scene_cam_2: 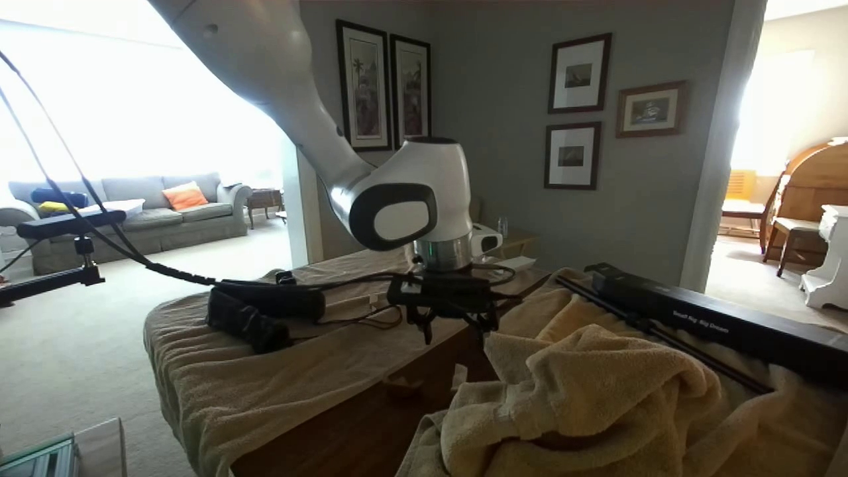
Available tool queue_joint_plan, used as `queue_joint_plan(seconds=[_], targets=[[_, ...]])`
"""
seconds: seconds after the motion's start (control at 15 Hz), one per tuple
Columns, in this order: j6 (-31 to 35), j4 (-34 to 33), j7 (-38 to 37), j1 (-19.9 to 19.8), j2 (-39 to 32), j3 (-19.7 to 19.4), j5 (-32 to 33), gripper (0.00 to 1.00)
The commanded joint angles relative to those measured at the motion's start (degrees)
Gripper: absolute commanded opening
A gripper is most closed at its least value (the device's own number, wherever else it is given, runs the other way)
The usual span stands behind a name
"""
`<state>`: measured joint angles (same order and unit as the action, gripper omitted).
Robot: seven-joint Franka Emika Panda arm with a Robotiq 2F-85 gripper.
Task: Move one wooden block on the right to the left.
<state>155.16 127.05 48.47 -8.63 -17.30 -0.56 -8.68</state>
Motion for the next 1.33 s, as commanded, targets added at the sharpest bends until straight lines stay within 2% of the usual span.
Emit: queue_joint_plan(seconds=[0.0, 0.27, 0.47, 0.53, 0.6, 0.93, 1.27], targets=[[-3.7, -3.4, 2.9, -3.3, -3.6, 3.8, -1.9, 1.00], [-4.8, -6.5, 2.9, -4.9, -7.3, 5.1, -1.1, 1.00], [-4.6, -9.1, 1.1, -5.0, -10.3, 4.4, 0.5, 1.00], [-4.4, -9.9, 1.1, -5.3, -11.2, 4.5, 0.5, 0.84], [-4.6, -10.7, 1.1, -5.6, -12.0, 4.7, 0.4, 0.74], [-5.4, -14.0, 1.9, -7.8, -15.0, 6.5, -0.4, 0.36], [-4.8, -14.4, 2.3, -8.3, -15.2, 7.6, 0.1, 0.02]])
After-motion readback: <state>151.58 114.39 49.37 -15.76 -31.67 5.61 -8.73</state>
